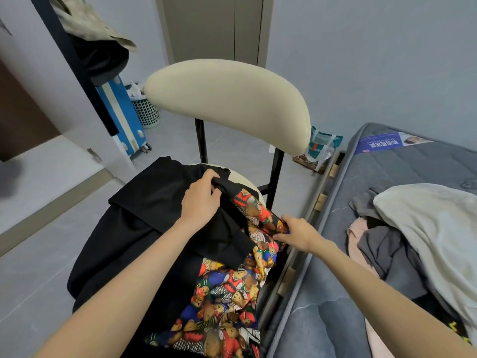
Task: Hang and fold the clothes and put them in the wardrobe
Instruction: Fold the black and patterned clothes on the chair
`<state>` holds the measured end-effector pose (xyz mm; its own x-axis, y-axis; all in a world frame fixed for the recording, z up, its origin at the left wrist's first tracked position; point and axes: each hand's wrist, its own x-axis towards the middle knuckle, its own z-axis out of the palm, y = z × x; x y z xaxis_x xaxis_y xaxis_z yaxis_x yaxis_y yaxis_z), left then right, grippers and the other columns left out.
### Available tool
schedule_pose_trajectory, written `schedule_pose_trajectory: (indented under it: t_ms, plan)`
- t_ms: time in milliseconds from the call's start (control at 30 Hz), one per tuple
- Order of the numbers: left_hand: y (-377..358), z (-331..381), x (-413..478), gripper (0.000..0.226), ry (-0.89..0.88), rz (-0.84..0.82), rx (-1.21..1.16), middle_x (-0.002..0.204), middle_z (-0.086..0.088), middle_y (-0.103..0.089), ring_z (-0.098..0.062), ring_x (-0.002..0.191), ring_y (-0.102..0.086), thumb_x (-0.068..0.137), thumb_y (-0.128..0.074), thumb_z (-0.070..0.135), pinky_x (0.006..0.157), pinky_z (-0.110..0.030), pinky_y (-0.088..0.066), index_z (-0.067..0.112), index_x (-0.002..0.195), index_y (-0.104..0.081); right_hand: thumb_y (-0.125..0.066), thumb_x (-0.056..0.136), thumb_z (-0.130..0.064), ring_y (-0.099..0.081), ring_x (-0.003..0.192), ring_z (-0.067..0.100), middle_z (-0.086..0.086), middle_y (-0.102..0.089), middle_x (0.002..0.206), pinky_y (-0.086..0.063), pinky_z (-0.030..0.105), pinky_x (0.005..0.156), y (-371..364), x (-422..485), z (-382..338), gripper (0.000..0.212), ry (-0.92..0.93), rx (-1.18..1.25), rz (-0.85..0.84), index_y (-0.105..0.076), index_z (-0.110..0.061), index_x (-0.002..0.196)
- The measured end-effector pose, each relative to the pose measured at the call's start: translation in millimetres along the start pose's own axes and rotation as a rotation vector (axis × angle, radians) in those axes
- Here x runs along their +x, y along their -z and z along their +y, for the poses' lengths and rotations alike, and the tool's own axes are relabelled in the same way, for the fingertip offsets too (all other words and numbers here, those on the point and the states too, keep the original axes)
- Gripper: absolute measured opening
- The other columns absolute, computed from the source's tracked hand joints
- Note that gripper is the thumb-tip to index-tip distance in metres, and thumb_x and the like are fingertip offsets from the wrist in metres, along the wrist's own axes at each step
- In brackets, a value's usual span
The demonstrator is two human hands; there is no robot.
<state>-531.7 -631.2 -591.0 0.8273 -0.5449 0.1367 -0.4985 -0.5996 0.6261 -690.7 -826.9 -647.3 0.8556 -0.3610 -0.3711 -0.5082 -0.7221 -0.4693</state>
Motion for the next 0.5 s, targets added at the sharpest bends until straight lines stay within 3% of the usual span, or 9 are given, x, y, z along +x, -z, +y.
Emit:
schedule_pose_trajectory:
  t_ms: [67,133,200,233,333,433,500]
  plan:
    - [-3,3,1,0.024,0.057,0.039,-0.077,0.093,-0.002,-0.065,-0.022,0.082,-0.066,0.096,-0.048,0.010,0.079,-0.047,-0.054,0.021,0.118,-0.044,-0.061,0.094,-0.029,-0.062,0.100,0.028,0.014,-0.066,0.111,-0.049,0.035,0.082,12,-6,1,0.029,0.031,-0.026,0.024,-0.053,-0.007,0.111]
    - [-5,8,-1,0.040,0.071,0.026,-0.239,0.117,-0.007,-0.062,-0.024,0.096,-0.065,0.097,-0.048,0.006,0.087,-0.043,-0.053,0.025,0.130,-0.037,-0.059,0.095,-0.022,-0.063,0.101,0.028,0.014,-0.066,0.109,-0.049,0.034,0.084,30,-15,-7,0.023,0.107,0.085,0.080,-0.055,-0.006,0.110]
    - [-5,12,-7,0.064,0.031,-0.097,-0.359,0.147,-0.007,-0.043,-0.024,0.118,-0.056,0.096,-0.051,0.003,0.096,-0.031,-0.046,0.034,0.145,-0.022,-0.060,0.094,-0.016,-0.068,0.095,0.023,0.012,-0.069,0.107,-0.054,0.030,0.079,54,-26,-21,0.017,0.100,0.469,0.084,-0.059,-0.009,0.109]
    - [-5,14,-11,0.074,-0.001,-0.175,-0.372,0.152,-0.005,-0.036,-0.024,0.124,-0.052,0.095,-0.053,0.002,0.097,-0.028,-0.043,0.037,0.148,-0.016,-0.060,0.093,-0.015,-0.071,0.090,0.021,0.012,-0.071,0.106,-0.057,0.028,0.074,66,-30,-27,0.018,0.058,0.720,0.032,-0.061,-0.010,0.110]
    - [-8,23,-25,0.084,-0.113,-0.349,-0.306,0.151,0.000,-0.035,-0.019,0.133,-0.041,0.089,-0.063,0.004,0.101,-0.028,-0.040,0.041,0.149,-0.016,-0.062,0.091,-0.019,-0.073,0.087,0.029,0.018,-0.072,0.106,-0.059,0.035,0.063,97,-41,-38,0.027,-0.169,1.264,-0.183,-0.061,-0.006,0.115]
    - [-17,30,-42,0.078,-0.166,-0.471,-0.249,0.148,0.003,-0.039,-0.014,0.135,-0.037,0.088,-0.067,0.013,0.106,-0.027,-0.034,0.036,0.148,-0.023,-0.058,0.094,-0.020,-0.073,0.080,0.029,0.020,-0.072,0.101,-0.060,0.038,0.063,100,-45,-29,0.022,-0.289,1.322,-0.127,-0.061,-0.002,0.108]
    - [-28,32,-56,0.074,-0.162,-0.550,-0.227,0.146,0.004,-0.043,-0.014,0.134,-0.040,0.089,-0.067,0.017,0.103,-0.022,-0.033,0.035,0.148,-0.026,-0.060,0.094,-0.018,-0.068,0.089,0.030,0.022,-0.067,0.116,-0.056,0.041,0.078,89,-49,-14,0.027,-0.376,1.266,0.020,-0.058,-0.001,0.115]
